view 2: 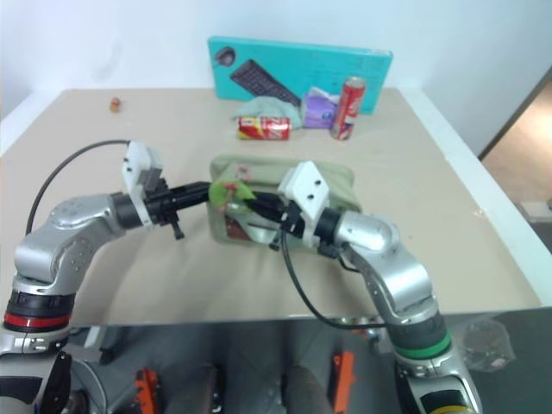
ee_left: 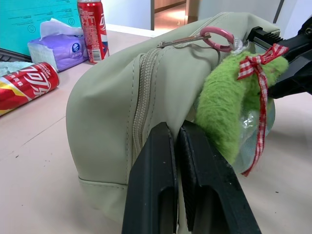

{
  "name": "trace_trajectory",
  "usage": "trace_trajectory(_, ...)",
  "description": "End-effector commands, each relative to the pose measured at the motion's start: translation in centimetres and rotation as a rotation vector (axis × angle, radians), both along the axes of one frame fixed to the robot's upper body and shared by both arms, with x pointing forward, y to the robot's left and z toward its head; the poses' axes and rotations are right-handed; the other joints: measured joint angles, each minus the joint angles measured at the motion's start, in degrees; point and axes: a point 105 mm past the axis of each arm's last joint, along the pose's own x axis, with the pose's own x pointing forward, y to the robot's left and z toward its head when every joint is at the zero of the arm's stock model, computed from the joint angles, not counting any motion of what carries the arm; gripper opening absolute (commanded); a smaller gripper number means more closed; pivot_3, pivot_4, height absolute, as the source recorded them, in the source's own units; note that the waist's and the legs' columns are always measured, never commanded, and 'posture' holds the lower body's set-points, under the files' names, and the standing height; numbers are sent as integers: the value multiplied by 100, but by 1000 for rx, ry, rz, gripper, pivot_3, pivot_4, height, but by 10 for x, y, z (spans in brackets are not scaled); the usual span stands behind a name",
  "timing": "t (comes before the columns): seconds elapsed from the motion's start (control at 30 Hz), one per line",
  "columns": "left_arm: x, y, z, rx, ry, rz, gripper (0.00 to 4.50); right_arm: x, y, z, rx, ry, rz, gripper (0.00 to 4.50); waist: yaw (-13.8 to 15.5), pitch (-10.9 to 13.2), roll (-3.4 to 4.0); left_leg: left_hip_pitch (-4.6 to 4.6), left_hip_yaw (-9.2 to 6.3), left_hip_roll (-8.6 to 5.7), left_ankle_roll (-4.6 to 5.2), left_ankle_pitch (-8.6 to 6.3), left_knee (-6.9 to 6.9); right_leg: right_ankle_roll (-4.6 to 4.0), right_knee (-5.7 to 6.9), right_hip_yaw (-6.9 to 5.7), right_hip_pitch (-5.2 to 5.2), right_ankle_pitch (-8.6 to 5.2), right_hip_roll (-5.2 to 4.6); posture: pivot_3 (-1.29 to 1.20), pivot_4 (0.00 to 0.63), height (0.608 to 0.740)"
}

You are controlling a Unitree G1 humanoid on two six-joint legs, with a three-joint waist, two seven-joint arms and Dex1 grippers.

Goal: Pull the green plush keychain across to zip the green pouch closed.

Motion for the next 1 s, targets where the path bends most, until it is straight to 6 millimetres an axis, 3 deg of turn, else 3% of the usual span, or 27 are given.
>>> trace_trajectory(0.03, -2, -6, 12, -12, -44, -32, 0, -3, 0, 19, 29, -73, 8, 54, 0, 0, 0, 0, 0, 0, 0, 0, 0, 0, 0, 0, 0, 0, 0, 0, 150, 740)
trace_trajectory(0.23, -2, -7, 12, -18, -37, -37, 0, -6, -10, 50, 41, -157, 38, 54, 1, 1, 0, -1, 1, 0, 0, 0, 0, 0, 0, 1, -1, 0, 0, 0, 150, 740)
trace_trajectory(0.4, -1, -5, 7, -10, -29, -29, 0, 0, -33, 81, -61, -252, 64, 54, 8, 1, 0, -1, 0, -1, 0, 0, 0, 0, -7, 0, 2, 0, -2, 0, 150, 740)
trace_trajectory(0.7, 11, -7, 11, -66, -23, 73, 0, 19, -66, 90, -233, -313, 57, 54, 41, 1, 1, -8, 0, -5, 3, -2, -5, 5, -23, 0, 2, -1, -4, 0, 150, 740)
trace_trajectory(1.0, 12, -8, 12, -76, -31, 109, 0, 24, -80, 94, -264, -334, 23, 54, 43, 2, 2, -13, 0, -4, 7, -4, -8, 6, -34, 1, 0, 3, -2, 0, 150, 740)
